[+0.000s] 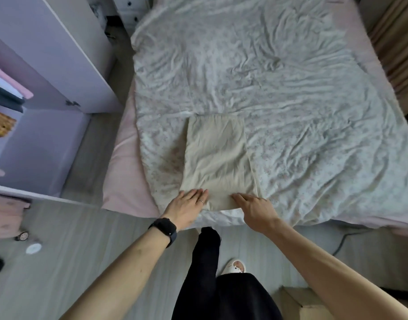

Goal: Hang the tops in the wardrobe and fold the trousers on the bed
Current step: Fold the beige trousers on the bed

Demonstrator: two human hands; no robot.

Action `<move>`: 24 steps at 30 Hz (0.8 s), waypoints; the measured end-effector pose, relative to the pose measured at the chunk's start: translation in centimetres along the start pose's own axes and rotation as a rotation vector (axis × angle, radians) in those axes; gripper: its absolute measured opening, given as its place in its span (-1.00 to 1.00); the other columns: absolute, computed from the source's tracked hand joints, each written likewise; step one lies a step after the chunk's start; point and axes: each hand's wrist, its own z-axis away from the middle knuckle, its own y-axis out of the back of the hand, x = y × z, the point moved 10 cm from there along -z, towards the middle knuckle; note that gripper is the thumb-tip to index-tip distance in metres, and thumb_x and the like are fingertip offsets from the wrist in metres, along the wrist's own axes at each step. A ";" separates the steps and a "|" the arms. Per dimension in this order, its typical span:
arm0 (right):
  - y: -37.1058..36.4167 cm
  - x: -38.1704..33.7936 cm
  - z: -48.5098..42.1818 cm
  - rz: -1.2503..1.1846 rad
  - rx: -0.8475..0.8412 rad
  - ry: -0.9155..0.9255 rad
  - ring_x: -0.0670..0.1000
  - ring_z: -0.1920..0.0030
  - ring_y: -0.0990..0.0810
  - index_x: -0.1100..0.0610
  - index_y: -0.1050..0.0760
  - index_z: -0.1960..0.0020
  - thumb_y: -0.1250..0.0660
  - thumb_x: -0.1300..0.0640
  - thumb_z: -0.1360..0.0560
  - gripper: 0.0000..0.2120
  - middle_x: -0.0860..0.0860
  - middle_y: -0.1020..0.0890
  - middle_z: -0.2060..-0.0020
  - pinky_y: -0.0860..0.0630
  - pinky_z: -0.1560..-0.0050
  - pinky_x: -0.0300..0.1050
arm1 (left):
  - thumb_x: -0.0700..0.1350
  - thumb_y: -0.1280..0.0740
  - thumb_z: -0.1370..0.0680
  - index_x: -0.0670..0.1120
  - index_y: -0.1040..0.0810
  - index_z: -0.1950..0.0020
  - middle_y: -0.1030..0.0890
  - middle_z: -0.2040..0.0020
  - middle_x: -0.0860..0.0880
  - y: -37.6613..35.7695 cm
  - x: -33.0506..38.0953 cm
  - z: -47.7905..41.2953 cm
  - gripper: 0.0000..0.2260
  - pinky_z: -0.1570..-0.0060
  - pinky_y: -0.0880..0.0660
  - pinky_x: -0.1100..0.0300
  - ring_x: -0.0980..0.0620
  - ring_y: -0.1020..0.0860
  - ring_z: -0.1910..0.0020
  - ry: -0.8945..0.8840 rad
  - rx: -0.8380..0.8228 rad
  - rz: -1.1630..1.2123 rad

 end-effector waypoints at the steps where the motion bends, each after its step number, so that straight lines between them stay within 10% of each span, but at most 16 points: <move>1: 0.1 -0.4 1.5 -0.005 -0.046 -0.013 0.09 -0.39 -0.48 -0.03 -0.17 -0.59 -0.12 0.32 -0.55 -0.35 -0.09 -0.36 -0.52 -0.49 -0.19 -0.05 | -0.28 -0.16 -0.63 -0.14 0.17 -0.65 -0.02 -0.66 -0.10 0.3 0.7 1.6 -0.31 -0.54 -0.10 -0.01 -0.03 -0.02 -0.62 0.000 -0.009 0.024; 6: -1.6 -1.2 6.1 -0.125 -0.230 -0.010 0.12 -0.27 -0.57 -0.08 -0.30 -0.52 -0.05 0.34 -0.51 -0.36 -0.05 -0.54 -0.37 -0.53 -0.19 0.00 | -0.33 -0.14 -0.60 -0.05 0.16 -0.66 -0.03 -0.66 -0.03 -1.1 3.9 6.9 -0.28 -0.49 -0.24 0.04 -0.03 -0.10 -0.61 -0.008 -0.147 0.254; 11: -1.1 0.0 5.4 -0.232 -0.211 -0.032 0.10 -0.14 -0.62 -0.07 -0.47 -0.33 -0.11 0.17 -0.63 -0.66 -0.03 -0.63 -0.20 -0.58 -0.04 0.05 | -0.30 -0.12 -0.60 0.02 0.02 -0.64 -0.50 -0.40 -0.06 -1.5 2.2 6.9 -0.35 0.20 -0.49 0.04 -0.13 -0.59 -0.07 0.067 -0.215 0.402; 17: 6.3 4.9 -3.9 -0.329 0.079 -0.170 0.15 0.00 -0.60 0.04 -0.48 -0.21 -0.15 0.06 -0.66 -0.80 0.05 -0.62 -0.03 -0.55 0.13 0.03 | -0.02 -0.25 -0.67 -0.05 -0.53 -0.30 -0.64 -0.23 -0.02 3.9 -8.3 -1.8 -0.75 -0.07 -0.56 0.01 -0.08 -0.61 -0.14 0.277 0.098 0.788; 24: 7.4 10.8 -15.3 -0.492 0.204 -0.385 0.16 0.02 -0.58 0.08 -0.48 -0.16 -0.20 -0.08 -0.66 -0.75 0.05 -0.59 -0.01 -0.49 0.11 0.00 | 0.03 -0.32 -0.63 -0.04 -0.59 -0.19 -0.67 -0.08 -0.06 5.0 -17.8 -11.9 -0.79 0.02 -0.57 -0.01 -0.12 -0.61 -0.03 0.481 0.259 0.856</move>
